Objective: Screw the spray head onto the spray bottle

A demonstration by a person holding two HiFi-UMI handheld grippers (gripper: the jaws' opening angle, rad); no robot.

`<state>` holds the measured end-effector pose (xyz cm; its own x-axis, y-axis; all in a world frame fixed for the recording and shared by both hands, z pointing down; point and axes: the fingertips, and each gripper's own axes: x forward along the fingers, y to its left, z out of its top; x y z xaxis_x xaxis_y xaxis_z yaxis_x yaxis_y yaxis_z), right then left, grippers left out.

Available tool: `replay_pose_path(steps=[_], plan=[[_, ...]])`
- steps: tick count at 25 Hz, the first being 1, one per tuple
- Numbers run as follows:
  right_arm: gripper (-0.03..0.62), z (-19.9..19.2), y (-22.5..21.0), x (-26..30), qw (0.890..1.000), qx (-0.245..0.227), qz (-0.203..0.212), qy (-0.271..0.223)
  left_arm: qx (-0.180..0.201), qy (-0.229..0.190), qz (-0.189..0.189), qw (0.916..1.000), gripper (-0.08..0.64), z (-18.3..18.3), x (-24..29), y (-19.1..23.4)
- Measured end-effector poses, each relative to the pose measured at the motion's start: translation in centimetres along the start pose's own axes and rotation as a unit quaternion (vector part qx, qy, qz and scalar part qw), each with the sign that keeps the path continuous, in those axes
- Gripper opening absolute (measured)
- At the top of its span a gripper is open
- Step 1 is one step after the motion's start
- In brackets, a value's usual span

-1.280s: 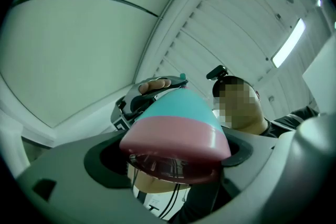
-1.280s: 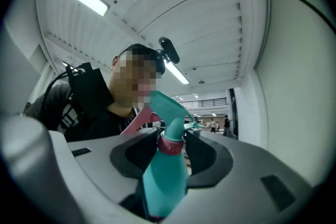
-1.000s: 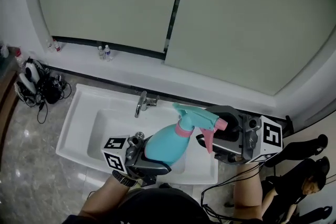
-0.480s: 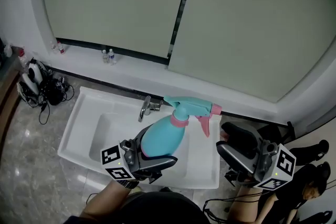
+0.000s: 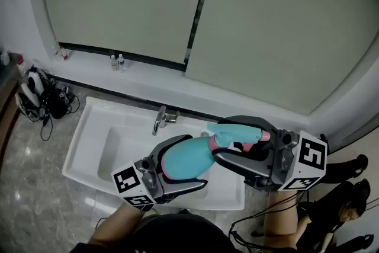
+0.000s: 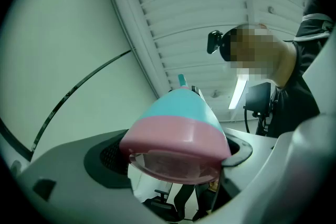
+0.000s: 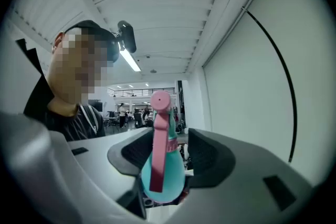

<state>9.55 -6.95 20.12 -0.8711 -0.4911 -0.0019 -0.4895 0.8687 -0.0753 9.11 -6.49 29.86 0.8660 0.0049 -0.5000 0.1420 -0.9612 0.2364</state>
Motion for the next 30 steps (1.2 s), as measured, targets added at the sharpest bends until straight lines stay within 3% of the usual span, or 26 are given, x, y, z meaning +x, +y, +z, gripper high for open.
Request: replay_pose_path(steps=[3, 6, 9, 12, 16, 18, 20, 21, 23, 27, 30], plan=[[0.134, 0.0, 0.9, -0.1, 1.0, -0.01, 0.025, 0.002, -0.007, 0.001, -0.009, 0.9999, 0.471, 0.0, 0.0, -0.2], [0.132, 0.0, 1.8, -0.5, 0.998, -0.021, 0.065, -0.012, -0.03, -0.002, -0.039, 0.9988, 0.471, -0.5, 0.1, -1.0], [0.13, 0.4, 2.8, -0.6, 0.991, -0.043, 0.119, -0.041, -0.084, -0.009, -0.093, 0.9921, 0.471, -0.9, 0.3, -1.8], [0.13, 0.5, 4.1, -1.1, 0.981, -0.064, 0.172, -0.065, -0.146, -0.016, -0.156, 0.9768, 0.471, -1.1, 0.4, -3.2], [0.13, 1.1, 6.1, -1.6, 0.966, -0.068, 0.235, -0.079, -0.232, -0.021, -0.229, 0.945, 0.471, -0.5, 0.3, -5.3], [0.13, 1.3, 6.7, -1.8, 0.958, -0.063, 0.266, -0.085, -0.27, -0.024, -0.257, 0.9274, 0.471, -0.3, 0.4, -6.0], [0.13, 1.5, 6.9, -1.9, 0.953, -0.05, 0.285, -0.096, -0.29, -0.034, -0.267, 0.9182, 0.471, -0.1, 0.5, -6.3], [0.13, 1.7, 6.7, -1.8, 0.953, -0.04, 0.283, -0.103, -0.288, -0.043, -0.26, 0.9206, 0.471, 0.0, 0.6, -6.1], [0.13, 1.9, 5.9, -1.5, 0.96, -0.022, 0.253, -0.116, -0.263, -0.064, -0.222, 0.9367, 0.471, 0.3, 0.7, -5.3], [0.13, 2.0, 3.4, -1.1, 0.981, -0.006, 0.143, -0.129, -0.202, -0.094, -0.124, 0.967, 0.471, 1.2, 0.6, -3.0], [0.13, 1.6, 1.1, -1.0, 0.989, 0.007, 0.054, -0.136, -0.131, -0.096, -0.044, 0.9858, 0.471, 1.5, 0.5, -1.1]])
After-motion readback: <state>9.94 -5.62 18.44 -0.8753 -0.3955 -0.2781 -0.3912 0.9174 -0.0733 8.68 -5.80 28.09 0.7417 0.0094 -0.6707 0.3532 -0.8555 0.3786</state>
